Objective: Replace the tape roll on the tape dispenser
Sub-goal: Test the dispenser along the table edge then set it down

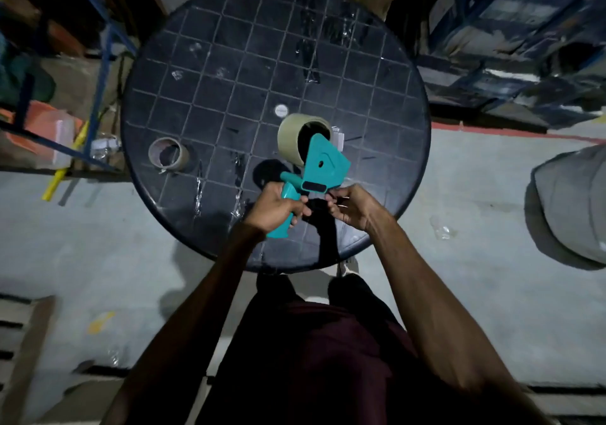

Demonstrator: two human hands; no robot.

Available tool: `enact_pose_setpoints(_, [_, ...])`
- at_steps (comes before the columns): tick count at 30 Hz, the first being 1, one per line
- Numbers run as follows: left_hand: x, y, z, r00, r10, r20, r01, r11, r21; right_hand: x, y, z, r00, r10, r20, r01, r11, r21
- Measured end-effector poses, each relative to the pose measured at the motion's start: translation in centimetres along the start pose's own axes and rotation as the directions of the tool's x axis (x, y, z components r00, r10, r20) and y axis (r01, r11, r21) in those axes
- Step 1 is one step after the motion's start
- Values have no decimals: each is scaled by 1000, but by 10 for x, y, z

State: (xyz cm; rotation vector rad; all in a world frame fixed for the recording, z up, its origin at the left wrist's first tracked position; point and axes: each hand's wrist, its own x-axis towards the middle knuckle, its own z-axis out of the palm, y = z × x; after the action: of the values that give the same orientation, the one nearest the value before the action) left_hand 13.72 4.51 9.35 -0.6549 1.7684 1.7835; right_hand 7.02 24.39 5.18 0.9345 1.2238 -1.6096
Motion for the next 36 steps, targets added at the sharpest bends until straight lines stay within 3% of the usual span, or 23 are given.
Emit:
enact_pose_setpoints(4, [-10, -32, 39, 990, -3, -138, 5, 1000, 15, 15, 2, -35, 989, -145, 5, 140, 948, -286])
enact_pose_setpoints(7, [-23, -71, 77, 969, 23, -245, -9, 998, 60, 24, 8, -60, 961, -260, 93, 268, 803, -532])
enact_pose_setpoints(10, [-35, -109, 115, 959, -31, -281, 21, 999, -37, 30, 19, -85, 955, -266, 129, 281, 686, -671])
enact_pose_setpoints(17, [-67, -173, 142, 857, -70, -511, 92, 996, 17, 59, 48, -98, 945, -328, 11, 230, 639, -734])
enact_pose_setpoints(21, [-88, -208, 146, 835, -17, -549, 96, 989, 116, 76, 55, -97, 867, -483, 126, 313, 328, -891])
enact_pose_setpoints(27, [-83, -225, 153, 800, 12, -599, 201, 936, 287, 72, 83, -88, 754, -540, 374, 411, -58, -910])
enact_pose_setpoints(29, [-78, -224, 153, 786, 10, -619, 257, 904, 341, 75, 86, -88, 737, -546, 399, 401, -123, -908])
enact_pose_setpoints(33, [-75, -229, 153, 798, 35, -601, 255, 885, 390, 81, 75, -82, 726, -632, 271, 339, -15, -941])
enact_pose_setpoints(36, [-73, -231, 151, 826, 6, -564, 271, 873, 406, 76, 77, -84, 669, -550, 500, 407, -292, -866])
